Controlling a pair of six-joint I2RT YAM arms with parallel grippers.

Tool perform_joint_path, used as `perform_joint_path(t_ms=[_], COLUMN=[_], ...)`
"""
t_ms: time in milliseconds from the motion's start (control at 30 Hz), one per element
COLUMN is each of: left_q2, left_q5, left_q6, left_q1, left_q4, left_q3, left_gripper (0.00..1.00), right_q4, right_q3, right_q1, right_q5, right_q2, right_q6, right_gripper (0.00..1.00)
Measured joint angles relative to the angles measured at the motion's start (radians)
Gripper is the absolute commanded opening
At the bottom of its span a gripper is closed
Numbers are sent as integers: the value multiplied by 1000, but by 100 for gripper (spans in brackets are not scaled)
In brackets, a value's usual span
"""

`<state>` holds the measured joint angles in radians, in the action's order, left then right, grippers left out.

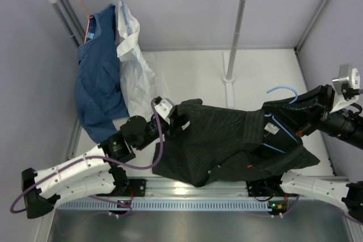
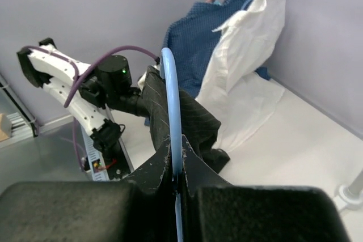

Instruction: Place the shirt on the hanger

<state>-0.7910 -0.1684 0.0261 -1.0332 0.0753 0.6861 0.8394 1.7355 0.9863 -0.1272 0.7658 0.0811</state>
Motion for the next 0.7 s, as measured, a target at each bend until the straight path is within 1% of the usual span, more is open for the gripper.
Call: perform_joint_path(t_ms=[67, 233, 300, 367, 500, 700], left_q2=[-17, -13, -9, -5, -6, -63], left_q5=[-84, -400, -468, -504, -532, -550], left_q6=[8, 82, 119, 162, 252, 338], left_q1=[-1, 6, 16, 26, 30, 39], left_q4=[0, -20, -48, -68, -105, -146], left_q3=[1, 2, 2, 1, -2, -2], left_gripper=[0, 0, 0, 0, 0, 0], right_q4=[19, 30, 29, 28, 28, 29], right_q3=[-4, -55, -75, -87, -94, -126], right_q1=[0, 0, 0, 0, 0, 2], right_q5=[37, 197, 244, 269, 311, 350], right_q2=[0, -46, -74, -95, -118, -145], right_q6=[-4, -11, -11, -11, -11, -11], right_gripper=[0, 0, 0, 0, 0, 0])
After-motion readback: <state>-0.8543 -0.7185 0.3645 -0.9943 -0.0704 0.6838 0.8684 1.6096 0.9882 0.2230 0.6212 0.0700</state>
